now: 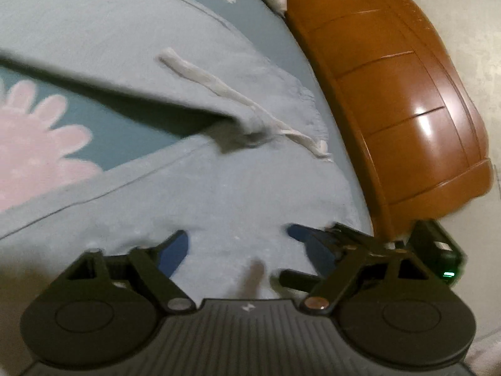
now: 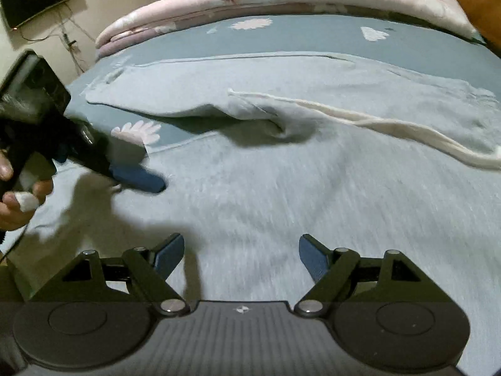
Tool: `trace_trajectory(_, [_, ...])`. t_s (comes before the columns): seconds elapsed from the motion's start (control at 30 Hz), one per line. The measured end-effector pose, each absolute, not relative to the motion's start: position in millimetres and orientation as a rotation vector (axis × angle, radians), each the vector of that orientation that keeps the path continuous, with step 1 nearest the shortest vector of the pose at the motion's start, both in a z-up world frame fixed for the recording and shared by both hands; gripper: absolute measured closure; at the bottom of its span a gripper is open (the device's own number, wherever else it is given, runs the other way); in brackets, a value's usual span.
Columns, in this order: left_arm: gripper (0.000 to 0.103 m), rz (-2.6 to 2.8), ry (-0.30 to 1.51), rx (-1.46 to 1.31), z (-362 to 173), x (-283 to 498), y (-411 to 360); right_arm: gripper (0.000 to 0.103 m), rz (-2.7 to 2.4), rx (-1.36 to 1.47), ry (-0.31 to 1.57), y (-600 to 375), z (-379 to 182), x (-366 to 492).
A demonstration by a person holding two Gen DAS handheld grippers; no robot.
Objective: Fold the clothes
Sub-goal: 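Fold the waistband over the pants and open the left gripper, then lift both grippers away from the folded sweatpants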
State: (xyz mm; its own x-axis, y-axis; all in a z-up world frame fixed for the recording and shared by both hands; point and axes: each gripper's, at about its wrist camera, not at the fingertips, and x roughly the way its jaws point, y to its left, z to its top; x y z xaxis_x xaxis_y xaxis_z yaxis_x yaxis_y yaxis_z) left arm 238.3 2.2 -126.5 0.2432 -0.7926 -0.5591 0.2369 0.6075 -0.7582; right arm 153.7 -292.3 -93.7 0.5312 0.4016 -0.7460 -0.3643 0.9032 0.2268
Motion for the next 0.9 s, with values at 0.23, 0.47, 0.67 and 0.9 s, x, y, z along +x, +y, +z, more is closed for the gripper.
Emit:
trace_trajectory(0.23, [0.025,-0.643,0.972,-0.416,-64,194,18,0.019,0.438,-0.133,0.841,-300,-63,121])
trace_trajectory(0.47, [0.025,-0.576,0.837,0.196,-48,92,-34,0.039,0.474,-0.420,0.777,-298,-43,88])
trace_trajectory(0.67, [0.025,-0.480,0.779,0.594,-78,32,-55,0.042,0.642,-0.884,0.735,-257,-77,42])
trace_trajectory(0.9, [0.025,-0.377,0.746,0.833,-95,4,-41,0.043,0.658,-1.113,0.665,-240,-102,23])
